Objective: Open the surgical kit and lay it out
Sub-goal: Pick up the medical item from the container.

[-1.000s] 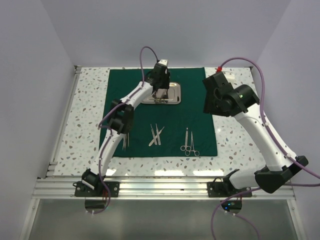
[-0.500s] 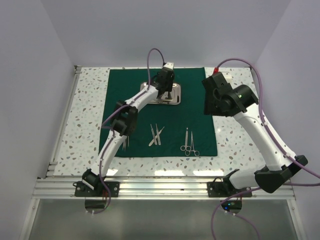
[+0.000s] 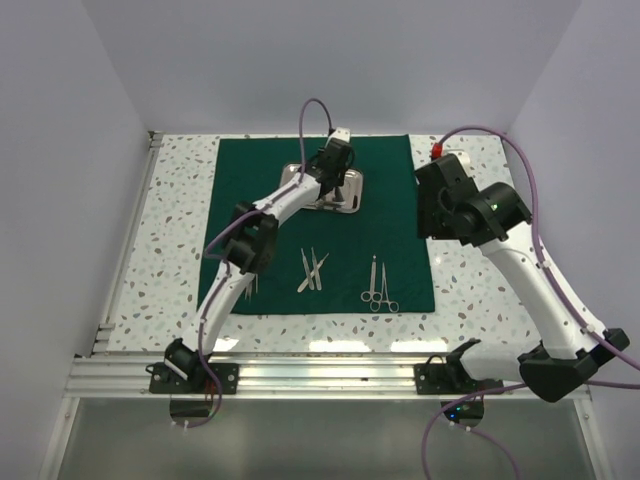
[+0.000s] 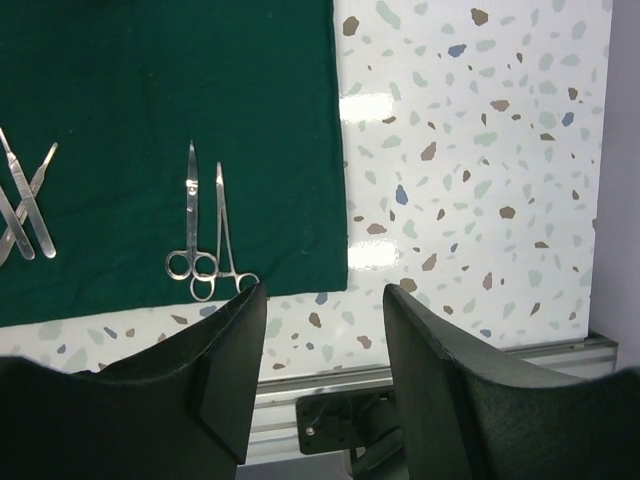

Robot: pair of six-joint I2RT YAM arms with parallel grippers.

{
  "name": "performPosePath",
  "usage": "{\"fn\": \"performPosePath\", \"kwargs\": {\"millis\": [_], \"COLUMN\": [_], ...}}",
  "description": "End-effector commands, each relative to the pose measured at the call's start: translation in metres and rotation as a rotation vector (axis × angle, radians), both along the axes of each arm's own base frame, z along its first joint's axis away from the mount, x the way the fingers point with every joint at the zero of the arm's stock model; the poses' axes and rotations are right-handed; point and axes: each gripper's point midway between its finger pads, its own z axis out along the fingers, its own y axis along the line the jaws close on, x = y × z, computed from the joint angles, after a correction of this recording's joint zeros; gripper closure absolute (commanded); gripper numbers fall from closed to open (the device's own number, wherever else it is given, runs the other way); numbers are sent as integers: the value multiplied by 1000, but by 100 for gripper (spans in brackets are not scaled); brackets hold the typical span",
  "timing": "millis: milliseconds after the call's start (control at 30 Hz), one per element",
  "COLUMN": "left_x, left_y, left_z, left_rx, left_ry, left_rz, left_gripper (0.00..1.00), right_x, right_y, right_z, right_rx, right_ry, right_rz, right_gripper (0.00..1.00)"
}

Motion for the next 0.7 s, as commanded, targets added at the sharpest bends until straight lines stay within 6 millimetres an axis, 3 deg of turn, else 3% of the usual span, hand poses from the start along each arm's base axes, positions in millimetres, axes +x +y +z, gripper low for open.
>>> {"fn": "performPosePath", "kwargs": {"millis": [0,133,200,467,533,667], "left_x": [-35,-35,-34,-44,-48,-52], "left_y": [77,88,81,61,58,54], "left_z": [-65,-67,-69,-86,-90,-92], "left_rx": [148,136,113,55,44,20], "left_ry": [263,282,292,362,379,394], "left_rz": [94,99,61,-62,-74,-91], "left_gripper": [59,62,64,88,100,100], "right_x": [4,8,13,22,24,25], "right_y": [-4,1,3,8,8,9], "right_z": [3,1,1,1,0,-2], "right_rx": [-16,-13,-12,-16,-17,-11], "right_ry": [-31,-28,-30,-27,-23,-20], "right_rz": [13,26,27,27,24,18], "right_gripper": [46,46,46,46,46,46]}}
